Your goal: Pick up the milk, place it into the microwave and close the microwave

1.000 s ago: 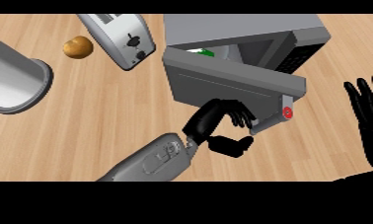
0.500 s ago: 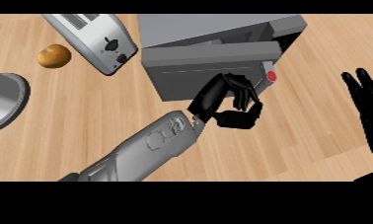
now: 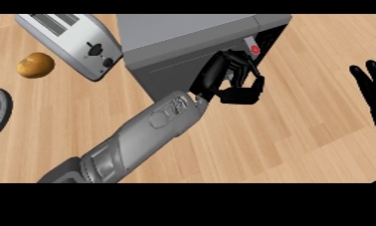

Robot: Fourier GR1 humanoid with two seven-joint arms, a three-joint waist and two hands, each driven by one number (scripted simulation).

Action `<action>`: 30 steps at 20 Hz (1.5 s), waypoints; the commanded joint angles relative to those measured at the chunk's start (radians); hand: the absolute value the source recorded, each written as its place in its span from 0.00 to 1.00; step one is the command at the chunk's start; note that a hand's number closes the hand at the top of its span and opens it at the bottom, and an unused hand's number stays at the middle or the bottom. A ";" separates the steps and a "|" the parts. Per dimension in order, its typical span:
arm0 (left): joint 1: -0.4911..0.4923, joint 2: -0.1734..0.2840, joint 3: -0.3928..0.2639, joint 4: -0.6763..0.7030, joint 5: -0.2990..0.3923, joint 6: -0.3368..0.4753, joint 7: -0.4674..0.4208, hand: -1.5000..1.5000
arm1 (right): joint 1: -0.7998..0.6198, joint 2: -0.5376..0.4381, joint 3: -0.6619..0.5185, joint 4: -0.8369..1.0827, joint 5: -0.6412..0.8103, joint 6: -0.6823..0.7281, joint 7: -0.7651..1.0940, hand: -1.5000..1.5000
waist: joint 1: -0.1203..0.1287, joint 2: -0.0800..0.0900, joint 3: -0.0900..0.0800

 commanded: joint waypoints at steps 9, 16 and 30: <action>-0.089 -0.006 0.005 0.048 0.077 0.055 -0.027 1.00 | -0.058 -0.059 -0.013 -0.007 -0.075 0.013 0.071 0.00 | -0.058 0.014 0.002; -0.103 -0.005 0.003 0.054 0.102 0.085 -0.041 1.00 | -0.086 -0.095 -0.045 0.001 -0.100 0.015 0.089 0.00 | -0.077 0.021 0.004; -0.095 -0.004 -0.014 0.041 0.141 0.162 -0.062 1.00 | -0.139 -0.167 -0.086 0.015 -0.152 0.023 0.136 0.00 | -0.101 0.027 0.006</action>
